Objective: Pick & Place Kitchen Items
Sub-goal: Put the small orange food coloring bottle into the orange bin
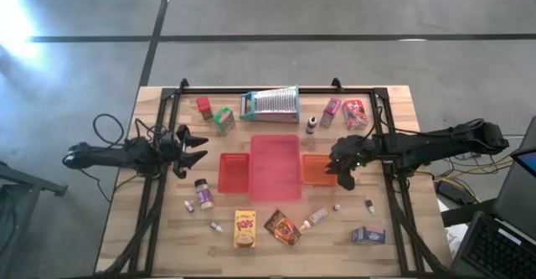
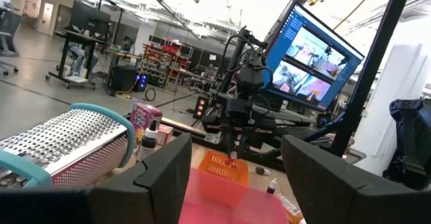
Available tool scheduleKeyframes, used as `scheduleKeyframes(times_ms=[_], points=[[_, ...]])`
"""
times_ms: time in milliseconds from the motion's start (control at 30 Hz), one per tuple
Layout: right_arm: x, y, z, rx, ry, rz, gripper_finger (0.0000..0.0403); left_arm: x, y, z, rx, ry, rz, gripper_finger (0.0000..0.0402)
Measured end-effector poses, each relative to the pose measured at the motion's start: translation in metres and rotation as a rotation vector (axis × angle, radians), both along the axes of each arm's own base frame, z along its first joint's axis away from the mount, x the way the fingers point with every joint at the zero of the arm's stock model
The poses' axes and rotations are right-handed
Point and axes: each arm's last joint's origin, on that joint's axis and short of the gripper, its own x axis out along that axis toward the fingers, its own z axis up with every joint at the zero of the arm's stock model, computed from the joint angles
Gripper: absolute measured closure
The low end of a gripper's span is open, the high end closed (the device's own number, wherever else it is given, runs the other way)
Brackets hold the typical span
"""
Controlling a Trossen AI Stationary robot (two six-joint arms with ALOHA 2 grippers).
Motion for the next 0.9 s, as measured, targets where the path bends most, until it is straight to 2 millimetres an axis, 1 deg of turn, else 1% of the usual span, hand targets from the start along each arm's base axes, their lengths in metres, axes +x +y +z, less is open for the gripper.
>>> scheduleKeyframes(times_ms=[100,267,433,500,600,733,800,900], points=[[0.001,0.0,0.003,-0.006,-0.005,0.009,0.0337,0.0,0.0,0.0,0.0,0.0,0.0,0.0165],[0.011,0.0,0.021,-0.05,-0.124,0.049,0.0335,0.0,0.0,0.0,0.0,0.0,0.0,0.0165],[0.019,0.0,0.035,-0.102,-0.186,0.088,0.0338,0.0,0.0,0.0,0.0,-0.004,0.0,0.0165],[0.025,0.0,0.045,-0.131,-0.281,0.104,0.0339,0.0,0.0,0.002,-0.002,-0.02,0.0,0.0165],[0.033,0.0,0.062,-0.181,-0.483,0.142,0.0337,-0.002,0.0,0.008,-0.003,-0.086,0.0,0.0165],[0.038,0.002,0.084,-0.222,-0.729,0.209,0.0338,-0.003,-0.001,0.016,0.051,-0.158,-0.032,0.0165],[0.039,0.002,0.091,-0.234,-0.798,0.221,0.0339,-0.002,-0.001,0.015,0.069,-0.151,-0.039,0.0165],[0.04,0.003,0.1,-0.248,-0.842,0.227,0.0337,0.001,-0.002,0.014,0.077,-0.133,-0.042,0.0165]])
